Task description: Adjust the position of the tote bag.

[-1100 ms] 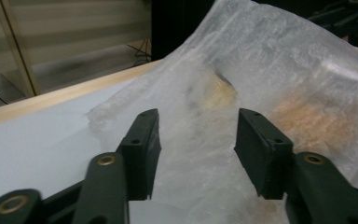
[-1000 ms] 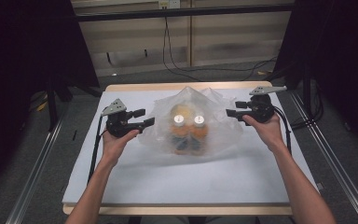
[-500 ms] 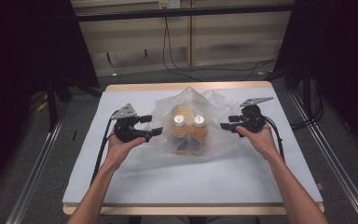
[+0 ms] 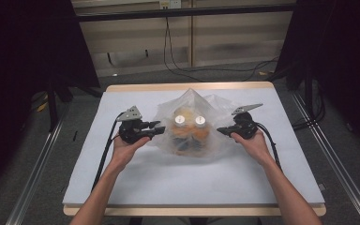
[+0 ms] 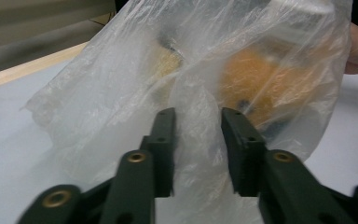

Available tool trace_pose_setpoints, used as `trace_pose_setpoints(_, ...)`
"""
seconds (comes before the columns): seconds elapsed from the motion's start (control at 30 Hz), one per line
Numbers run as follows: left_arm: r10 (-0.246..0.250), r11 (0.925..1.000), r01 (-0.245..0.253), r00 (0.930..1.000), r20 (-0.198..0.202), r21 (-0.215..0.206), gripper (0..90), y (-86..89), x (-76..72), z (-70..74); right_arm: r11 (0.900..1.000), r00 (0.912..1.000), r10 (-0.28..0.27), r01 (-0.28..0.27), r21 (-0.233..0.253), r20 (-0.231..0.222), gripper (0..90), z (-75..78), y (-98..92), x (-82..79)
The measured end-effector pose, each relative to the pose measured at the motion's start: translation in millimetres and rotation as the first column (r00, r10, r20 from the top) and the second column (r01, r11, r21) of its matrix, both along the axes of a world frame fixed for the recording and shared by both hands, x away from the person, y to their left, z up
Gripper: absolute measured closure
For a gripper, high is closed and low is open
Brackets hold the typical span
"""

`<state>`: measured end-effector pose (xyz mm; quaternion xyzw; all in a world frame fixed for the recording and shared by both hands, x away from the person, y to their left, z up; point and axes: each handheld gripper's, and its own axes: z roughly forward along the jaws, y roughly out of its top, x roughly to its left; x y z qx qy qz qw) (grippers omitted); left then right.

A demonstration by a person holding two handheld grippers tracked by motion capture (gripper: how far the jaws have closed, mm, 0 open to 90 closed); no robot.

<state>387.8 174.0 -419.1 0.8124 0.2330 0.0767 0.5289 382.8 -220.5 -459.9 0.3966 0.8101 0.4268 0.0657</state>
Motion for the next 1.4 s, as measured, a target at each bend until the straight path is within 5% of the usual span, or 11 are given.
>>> trace_pose_setpoints(0.17,-0.006,0.9999,0.006,0.9999,0.008,-0.010,82.3,2.3,-3.2,3.3,1.000,0.9994,-0.014,0.013,0.009,0.030,90.0,6.7,-2.0,-3.5)
trace_pose_setpoints(0.27,-0.015,0.9994,0.016,0.9994,0.030,-0.031,86.6,4.7,-7.2,9.3,0.993,0.9943,-0.059,0.050,0.105,0.089,90.0,22.5,-11.4,-6.3)
trace_pose_setpoints(0.7,-0.044,0.9956,0.050,0.9962,0.076,-0.079,89.8,8.5,-23.2,28.5,0.990,0.9857,-0.098,0.082,0.118,0.138,89.3,32.8,-27.7,-12.5)
trace_pose_setpoints(0.77,-0.063,0.9936,0.070,0.9946,0.082,-0.088,89.9,8.4,-30.7,32.3,0.991,0.9869,-0.096,0.083,0.104,0.130,74.3,29.9,-26.6,-12.8)
trace_pose_setpoints(0.8,-0.084,0.9949,0.089,0.9910,0.104,-0.047,89.9,8.9,-36.8,34.7,0.993,0.9874,-0.091,0.079,0.092,0.130,71.3,28.9,-25.4,-13.2)
trace_pose_setpoints(1.0,-0.140,0.9898,0.142,0.9843,0.107,-0.010,90.0,11.3,-56.4,32.1,0.993,0.9868,-0.099,0.089,0.077,0.128,49.6,30.1,-19.6,-15.7)
trace_pose_setpoints(1.1,-0.161,0.9869,0.159,0.9821,0.097,0.026,90.0,13.7,-61.2,22.9,0.994,0.9852,-0.112,0.111,0.011,0.130,37.4,26.7,-15.6,-17.0)
trace_pose_setpoints(1.4,-0.136,0.9902,0.133,0.9875,0.079,0.043,90.0,20.7,-56.4,16.6,0.993,0.9899,-0.120,0.120,-0.001,0.075,23.2,4.6,-8.1,-3.2)
